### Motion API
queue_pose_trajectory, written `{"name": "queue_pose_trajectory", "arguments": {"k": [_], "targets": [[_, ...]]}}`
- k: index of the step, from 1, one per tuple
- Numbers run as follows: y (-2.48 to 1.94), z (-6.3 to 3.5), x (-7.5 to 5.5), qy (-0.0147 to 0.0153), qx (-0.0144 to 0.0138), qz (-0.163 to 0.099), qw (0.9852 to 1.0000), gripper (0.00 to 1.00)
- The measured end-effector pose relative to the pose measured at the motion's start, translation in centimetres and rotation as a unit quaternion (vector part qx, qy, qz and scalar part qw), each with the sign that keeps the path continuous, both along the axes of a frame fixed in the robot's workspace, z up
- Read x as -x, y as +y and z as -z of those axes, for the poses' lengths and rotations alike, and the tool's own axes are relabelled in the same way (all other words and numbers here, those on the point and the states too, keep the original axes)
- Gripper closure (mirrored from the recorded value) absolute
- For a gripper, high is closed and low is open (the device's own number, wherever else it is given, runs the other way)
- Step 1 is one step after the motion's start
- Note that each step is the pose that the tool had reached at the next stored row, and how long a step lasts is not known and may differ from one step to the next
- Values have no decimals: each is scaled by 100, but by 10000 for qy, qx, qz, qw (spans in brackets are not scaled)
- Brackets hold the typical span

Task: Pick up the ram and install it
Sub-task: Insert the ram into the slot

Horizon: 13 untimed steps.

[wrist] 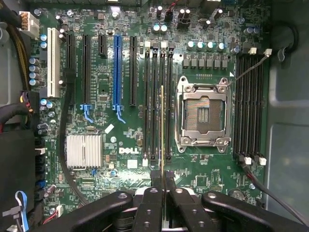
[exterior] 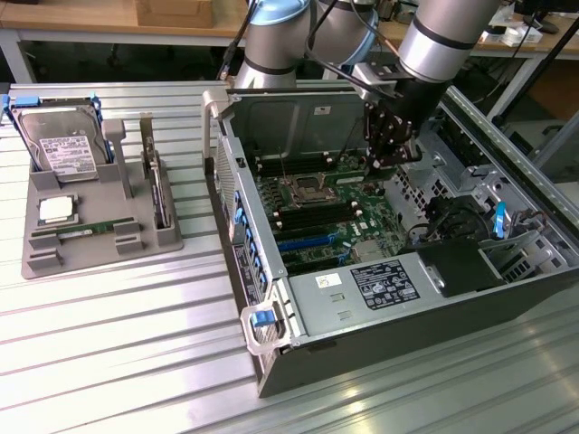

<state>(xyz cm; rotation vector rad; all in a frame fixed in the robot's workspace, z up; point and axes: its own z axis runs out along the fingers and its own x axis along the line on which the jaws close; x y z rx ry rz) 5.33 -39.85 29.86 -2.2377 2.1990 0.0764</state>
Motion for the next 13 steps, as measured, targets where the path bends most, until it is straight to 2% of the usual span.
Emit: {"name": "queue_pose_trajectory", "arguments": {"k": [13], "targets": [[0,74,8,0,0,0,10000,88]]}}
